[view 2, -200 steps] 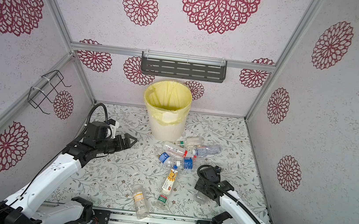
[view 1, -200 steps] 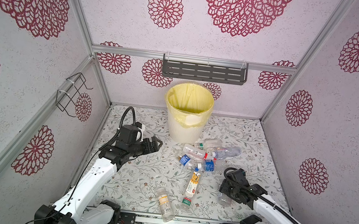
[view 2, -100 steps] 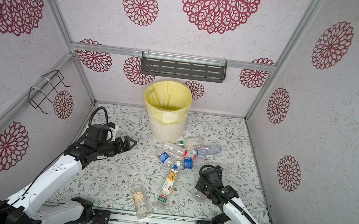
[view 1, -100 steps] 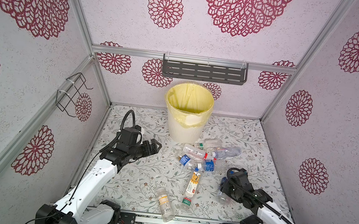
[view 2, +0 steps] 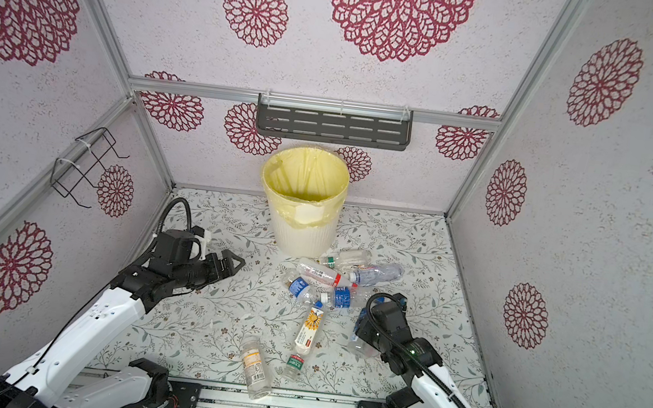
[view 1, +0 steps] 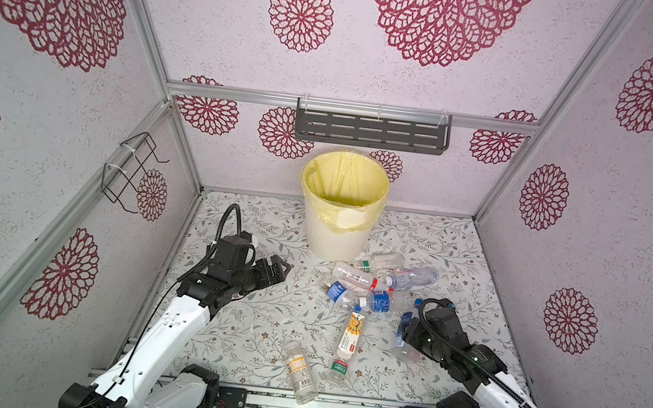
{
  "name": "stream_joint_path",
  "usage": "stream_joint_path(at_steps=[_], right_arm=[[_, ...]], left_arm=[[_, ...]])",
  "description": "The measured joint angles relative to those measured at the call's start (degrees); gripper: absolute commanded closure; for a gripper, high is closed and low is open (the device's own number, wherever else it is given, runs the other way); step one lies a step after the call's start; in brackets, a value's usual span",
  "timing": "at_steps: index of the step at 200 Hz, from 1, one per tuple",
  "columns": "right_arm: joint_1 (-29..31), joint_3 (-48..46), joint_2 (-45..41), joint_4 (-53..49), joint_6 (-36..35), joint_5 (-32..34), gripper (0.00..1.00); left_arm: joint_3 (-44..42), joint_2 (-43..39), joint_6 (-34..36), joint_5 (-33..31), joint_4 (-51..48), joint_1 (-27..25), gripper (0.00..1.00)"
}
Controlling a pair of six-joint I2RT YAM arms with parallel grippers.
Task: Throw the plastic bottles in the bin
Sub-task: 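Lift the blue-capped bottle with the right gripper and carry it toward the bin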
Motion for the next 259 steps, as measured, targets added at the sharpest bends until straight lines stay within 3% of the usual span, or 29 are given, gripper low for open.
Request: stream_joint_path(at_steps=[55, 161, 259], right_arm=[[0.0, 6.21, 5.4, 0.55, -1.51, -0.28, 0.48], [0.0, 12.28, 8.11, 7.67, -3.39, 0.09, 0.5], [0.0, 21.86, 15.02, 14.47, -6.99, 0.24, 0.5]], left_arm=[[-1.4, 0.15, -1.22, -0.61, -0.72, 0.0, 0.03], [-0.66, 1.05, 1.51, -3.34, 2.19, 0.0, 0.03], [-0.24, 4.76, 1.31, -0.07, 6.45, 0.0, 0.03]])
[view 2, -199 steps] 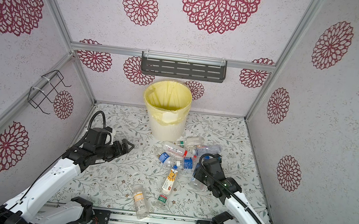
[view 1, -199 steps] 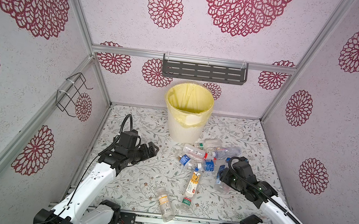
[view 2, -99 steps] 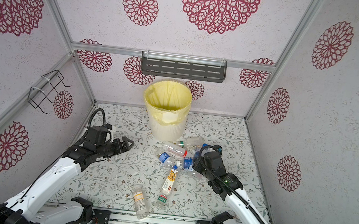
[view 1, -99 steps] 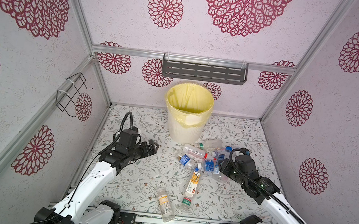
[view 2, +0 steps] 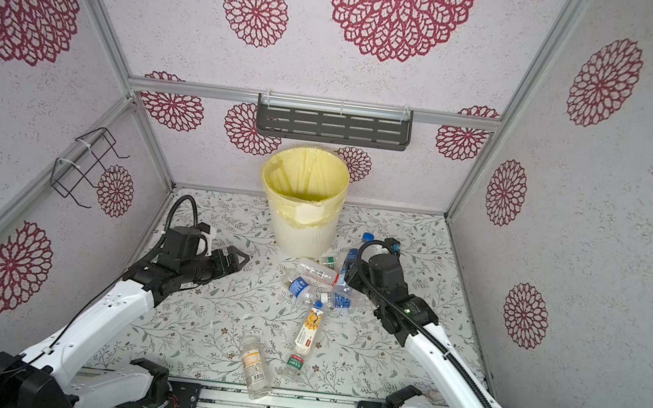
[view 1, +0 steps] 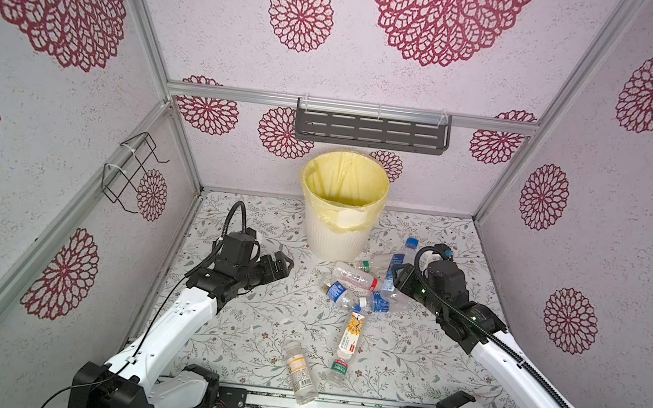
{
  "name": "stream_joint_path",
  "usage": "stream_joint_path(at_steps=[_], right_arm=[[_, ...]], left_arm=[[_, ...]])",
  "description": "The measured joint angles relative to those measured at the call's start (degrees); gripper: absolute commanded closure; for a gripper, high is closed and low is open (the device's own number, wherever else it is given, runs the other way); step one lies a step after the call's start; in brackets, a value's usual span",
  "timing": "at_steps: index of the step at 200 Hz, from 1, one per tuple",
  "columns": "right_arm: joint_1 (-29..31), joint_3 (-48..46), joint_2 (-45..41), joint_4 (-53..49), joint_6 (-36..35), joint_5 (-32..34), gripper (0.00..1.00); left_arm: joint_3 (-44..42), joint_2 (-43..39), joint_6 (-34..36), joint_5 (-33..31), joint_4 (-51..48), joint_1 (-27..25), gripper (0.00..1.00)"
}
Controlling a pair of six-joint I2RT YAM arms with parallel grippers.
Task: Throw the plastic bottles in the bin
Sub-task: 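Lift the blue-capped bottle with the right gripper and carry it toward the bin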
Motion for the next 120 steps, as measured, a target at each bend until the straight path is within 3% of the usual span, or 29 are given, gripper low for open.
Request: stream_joint_path(at_steps=[120], right_arm=[[0.37, 12.04, 3.37, 6.29, -2.14, 1.36, 0.5]], left_arm=[[0.79, -0.02, -0.22, 0.2, -0.79, 0.61, 0.03]])
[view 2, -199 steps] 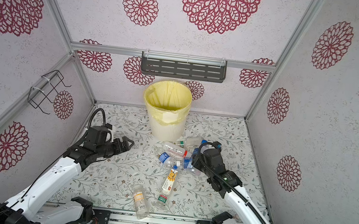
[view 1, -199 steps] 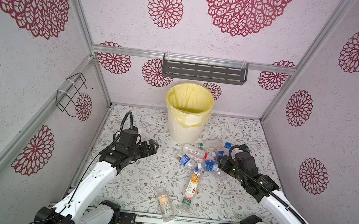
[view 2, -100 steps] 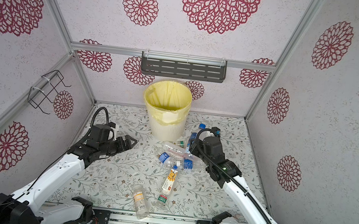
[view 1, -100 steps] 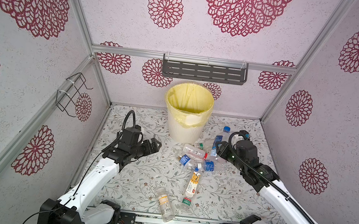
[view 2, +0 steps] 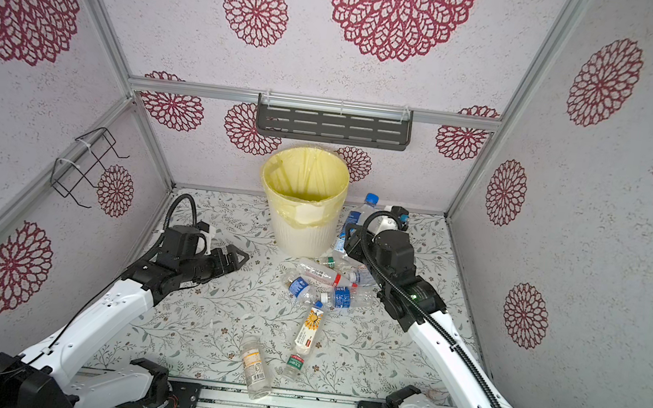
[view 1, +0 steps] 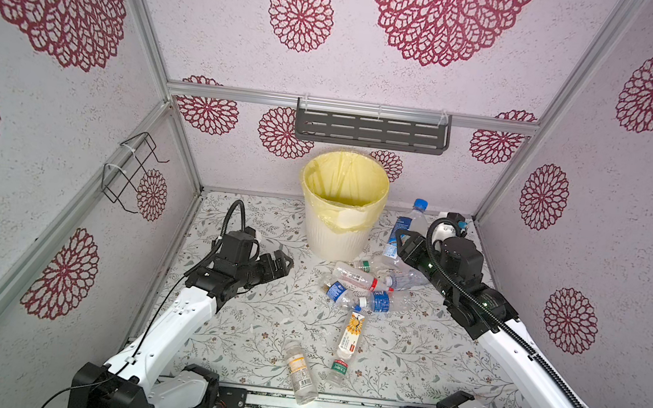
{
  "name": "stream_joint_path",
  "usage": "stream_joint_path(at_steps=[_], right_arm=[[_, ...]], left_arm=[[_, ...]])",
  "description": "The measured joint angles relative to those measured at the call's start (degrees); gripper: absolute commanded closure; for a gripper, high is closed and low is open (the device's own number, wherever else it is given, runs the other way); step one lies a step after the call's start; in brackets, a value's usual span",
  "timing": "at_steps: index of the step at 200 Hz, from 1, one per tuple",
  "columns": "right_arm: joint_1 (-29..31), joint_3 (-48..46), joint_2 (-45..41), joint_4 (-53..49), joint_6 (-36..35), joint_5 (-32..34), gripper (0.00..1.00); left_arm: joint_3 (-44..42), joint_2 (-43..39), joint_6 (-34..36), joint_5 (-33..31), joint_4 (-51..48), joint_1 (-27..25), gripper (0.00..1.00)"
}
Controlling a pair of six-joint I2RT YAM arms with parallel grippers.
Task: Throw the plastic bottles in the bin
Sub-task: 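Lift the blue-capped bottle with the right gripper and carry it toward the bin, then open the right gripper above the bin to drop the blue-capped bottle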
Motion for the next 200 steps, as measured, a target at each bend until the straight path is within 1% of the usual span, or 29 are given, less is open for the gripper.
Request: stream_joint_path(at_steps=[33, 70, 95, 128, 148, 164, 183, 192, 200], right_arm=[[0.11, -0.7, -1.09, 2.01, -0.02, 0.04, 0.5], [0.15, -5.35, -8.11, 2.99, -0.11, 0.07, 0.49], [0.15, -7.85, -12.46, 2.95, -0.35, -0.11, 0.49], [0.15, -9.81, -14.49, 2.8, -0.31, -0.63, 0.49], [0.15, -8.68, -12.22, 2.99, -0.33, -1.7, 0.49], [0.31, -4.85, -7.45, 3.19, -0.42, -2.95, 0.49], [0.55, 2.54, 0.57, 4.0, -0.63, -3.85, 0.5], [0.66, 7.58, 5.38, 4.22, -0.87, -3.98, 0.5], [0.76, 12.37, 9.75, 4.55, -1.03, -3.93, 0.45]], left_arm=[[0.7, -0.17, 0.0, 0.02, -1.2, 1.16, 0.03], [0.37, -1.29, -0.9, 0.7, -1.68, 3.87, 0.03], [-0.81, -1.9, -1.75, 1.46, -1.42, 4.55, 0.03], [-2.25, -1.92, -2.58, 2.43, -1.44, 4.66, 0.03], [-2.25, -1.95, -2.8, 2.64, -1.18, 4.68, 0.03], [-2.21, -1.95, -3.21, 2.73, -1.18, 4.7, 0.03], [-2.1, -1.95, -3.72, 2.86, -1.14, 4.74, 0.03], [-2.1, -1.97, -4.15, 2.89, -1.07, 4.74, 0.03], [-2.1, -1.99, -4.57, 2.93, -1.07, 4.74, 0.03]])
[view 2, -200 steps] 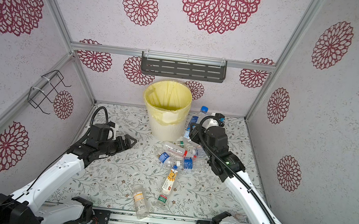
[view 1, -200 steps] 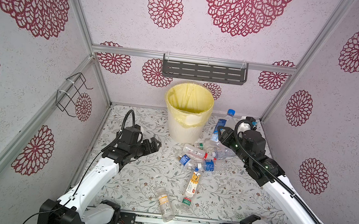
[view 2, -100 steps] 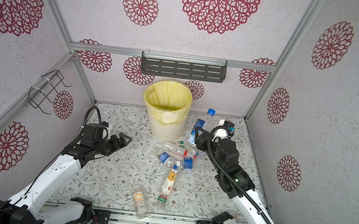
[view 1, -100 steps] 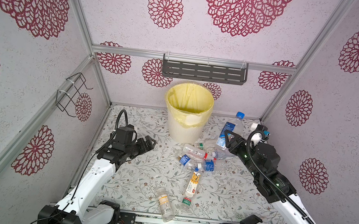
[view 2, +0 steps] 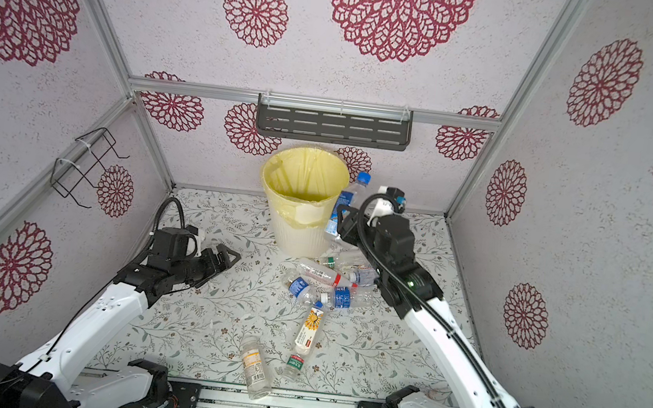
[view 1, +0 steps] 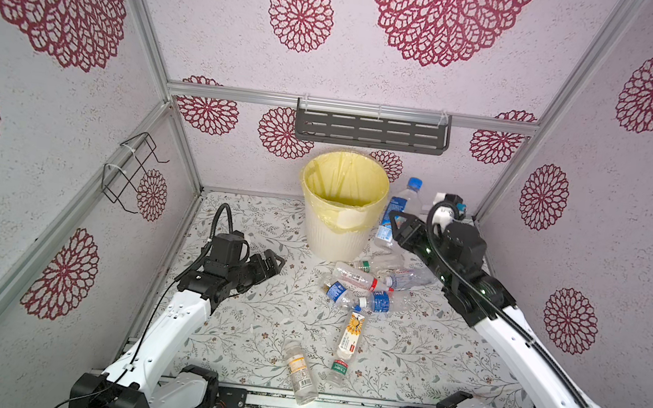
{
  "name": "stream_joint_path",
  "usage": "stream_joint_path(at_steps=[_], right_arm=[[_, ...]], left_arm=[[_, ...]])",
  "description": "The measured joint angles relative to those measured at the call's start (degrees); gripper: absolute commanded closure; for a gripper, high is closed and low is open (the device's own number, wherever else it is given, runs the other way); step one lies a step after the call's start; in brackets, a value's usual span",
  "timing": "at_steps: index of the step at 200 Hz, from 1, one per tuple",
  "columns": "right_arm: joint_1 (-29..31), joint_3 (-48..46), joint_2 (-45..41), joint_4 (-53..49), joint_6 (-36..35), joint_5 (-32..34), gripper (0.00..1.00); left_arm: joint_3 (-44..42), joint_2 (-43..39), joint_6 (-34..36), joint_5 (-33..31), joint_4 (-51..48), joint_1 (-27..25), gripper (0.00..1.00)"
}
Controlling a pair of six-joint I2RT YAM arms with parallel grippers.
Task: Throw the plastic bottles in the bin
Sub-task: 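Open the right gripper above the bin to drop the blue-capped bottle, then withdraw the right gripper from the bin back over the bottle pile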
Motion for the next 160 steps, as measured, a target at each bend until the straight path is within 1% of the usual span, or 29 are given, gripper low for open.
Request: stream_joint_path(at_steps=[7, 13, 14, 16, 17, 19, 23, 40, 49, 58, 67, 87, 107, 127, 160], right_arm=[[0.09, 4.83, 4.31, 0.07, -0.09, 0.2, 0.38], [0.2, 9.6, 8.5, -0.02, -0.26, 0.66, 0.3], [0.2, 10.08, 8.9, 0.0, -0.37, 0.72, 0.24], [0.24, 11.72, 10.34, -0.13, -0.2, 0.96, 0.1], [0.28, 12.85, 11.32, -0.46, -0.09, 1.03, 0.06], [0.33, 14.73, 12.63, -0.92, -0.59, 1.22, 0.02], [0.42, 17.79, 15.19, -1.36, -0.17, 1.73, 0.01], [0.98, 35.54, 28.04, -6.38, -0.87, 3.26, 0.01], [1.55, 43.17, 33.48, -8.48, -1.29, 3.5, 0.01], [2.25, 48.57, 37.44, -10.36, -2.05, 3.87, 0.01], [3.21, 51.21, 39.58, -11.87, -2.93, 4.35, 0.01], [5.79, 51.28, 39.54, -14.4, -5.07, 5.84, 0.01], [7.69, 47.08, 35.28, -14.4, -6.71, 5.99, 0.01], [8.17, 39.69, 27.41, -13.51, -7.98, 6.08, 0.01], [7.45, 23.67, 10.67, -10.27, -8.37, 8.63, 0.01]], left_arm=[[0.0, -0.09, -0.26, 0.07, 0.0, 0.0, 0.03], [0.0, -0.31, -0.55, 0.11, 0.0, 0.02, 0.03], [0.0, -0.35, -0.61, 0.11, -0.02, 0.02, 0.03], [0.0, -0.44, -0.66, 0.11, -0.02, 0.02, 0.03], [0.0, -0.5, -0.72, 0.11, -0.02, 0.02, 0.03], [0.0, -0.59, -0.83, 0.11, -0.04, 0.02, 0.03], [0.0, -0.9, -1.09, 0.11, -0.04, 0.02, 0.03], [0.02, -2.47, -1.77, 0.11, -0.2, 0.02, 0.03], [0.28, -3.37, -2.16, 0.04, -0.59, 0.02, 0.03], [0.85, -4.17, -2.47, -0.02, -1.22, 0.02, 0.03], [1.55, -4.74, -2.58, -0.13, -1.79, 0.04, 0.03], [2.93, -5.99, -2.69, -0.42, -2.99, 0.07, 0.03], [3.37, -6.93, -2.8, -0.57, -3.69, 0.11, 0.03], [3.37, -7.3, -3.23, -0.57, -4.22, 0.11, 0.03], [3.32, -7.39, -4.68, 0.07, -4.74, 0.11, 0.03]])
